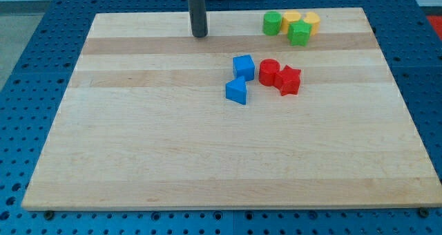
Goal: Nudge the red circle and red star down a bit
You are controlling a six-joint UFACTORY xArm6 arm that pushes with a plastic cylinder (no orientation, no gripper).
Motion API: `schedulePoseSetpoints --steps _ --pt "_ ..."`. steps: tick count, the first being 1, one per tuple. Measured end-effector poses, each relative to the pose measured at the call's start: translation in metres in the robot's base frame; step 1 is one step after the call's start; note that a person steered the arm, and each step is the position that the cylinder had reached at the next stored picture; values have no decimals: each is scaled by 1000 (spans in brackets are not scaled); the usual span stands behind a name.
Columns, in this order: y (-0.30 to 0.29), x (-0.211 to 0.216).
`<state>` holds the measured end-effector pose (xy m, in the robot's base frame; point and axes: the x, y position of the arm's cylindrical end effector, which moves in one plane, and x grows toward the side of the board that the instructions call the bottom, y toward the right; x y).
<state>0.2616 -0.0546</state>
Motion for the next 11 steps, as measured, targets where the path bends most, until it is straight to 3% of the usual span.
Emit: schedulePoseSetpoints --steps 9,11 --pt "129 75" --pt "130 83"
